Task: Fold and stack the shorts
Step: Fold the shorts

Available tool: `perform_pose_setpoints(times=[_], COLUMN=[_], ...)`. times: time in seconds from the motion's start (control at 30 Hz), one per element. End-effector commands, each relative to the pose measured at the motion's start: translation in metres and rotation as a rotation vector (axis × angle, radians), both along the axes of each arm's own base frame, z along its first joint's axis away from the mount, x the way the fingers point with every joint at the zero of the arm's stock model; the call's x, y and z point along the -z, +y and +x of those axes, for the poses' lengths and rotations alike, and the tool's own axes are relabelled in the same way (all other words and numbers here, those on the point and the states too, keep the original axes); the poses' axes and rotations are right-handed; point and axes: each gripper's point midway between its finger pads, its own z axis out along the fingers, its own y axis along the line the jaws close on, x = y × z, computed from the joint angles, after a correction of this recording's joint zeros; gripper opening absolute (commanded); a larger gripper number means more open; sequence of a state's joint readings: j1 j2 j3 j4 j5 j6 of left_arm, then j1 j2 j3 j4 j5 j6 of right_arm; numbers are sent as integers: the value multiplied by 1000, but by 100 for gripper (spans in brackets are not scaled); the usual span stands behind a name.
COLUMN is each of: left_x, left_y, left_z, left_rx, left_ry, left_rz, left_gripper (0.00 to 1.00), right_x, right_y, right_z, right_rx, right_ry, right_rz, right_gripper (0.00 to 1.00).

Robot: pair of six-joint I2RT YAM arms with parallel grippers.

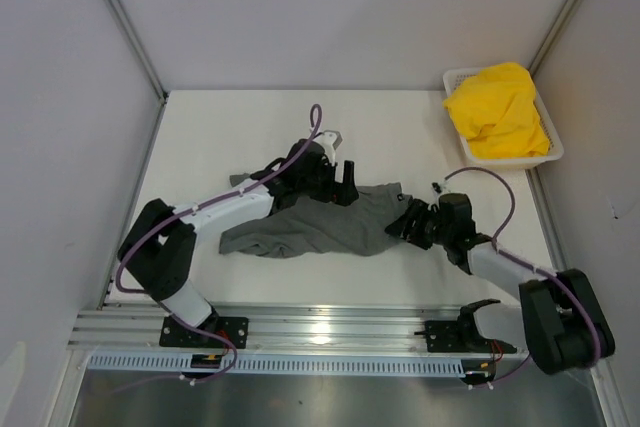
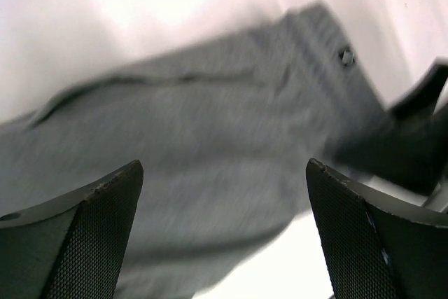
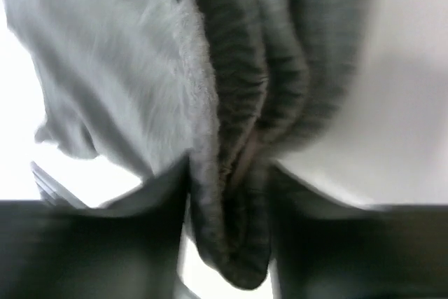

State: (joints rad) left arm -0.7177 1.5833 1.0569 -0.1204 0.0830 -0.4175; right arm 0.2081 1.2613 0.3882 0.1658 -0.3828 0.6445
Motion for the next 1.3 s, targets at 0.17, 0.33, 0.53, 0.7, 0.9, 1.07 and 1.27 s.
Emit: perform_pose_setpoints(times=[0.17,0.33,0.53,0.7,0.9,1.07,1.27], left_x=[-11,-9,-3,12,36,50,63], left_y=[-47,-65,-78,-87,-93,-104,-120], left_z=[23,30,39,52,49,41,36], left_rx=[133,192,205,208,234,255,280], left_ry=[-35,-42,-35,-20,21,39,42], left_rz=[-62,-64,-46,23,32,43,60], left_gripper=[99,98,98,96,89,76,66], right_x=[-13,-19,-13,-7,6,16,17], right_y=[22,11,10,10,4,-3,-8], right_z=[-63,-59,-45,-32,-16,-8,-6], right_rx=[-39,-58,-69,-60,-48,-17,-18], right_ry=[40,41,71,86,94,119,91], right_rz=[38,74,191,213,183,167,123], right_gripper=[100,99,100,99,99,99,83])
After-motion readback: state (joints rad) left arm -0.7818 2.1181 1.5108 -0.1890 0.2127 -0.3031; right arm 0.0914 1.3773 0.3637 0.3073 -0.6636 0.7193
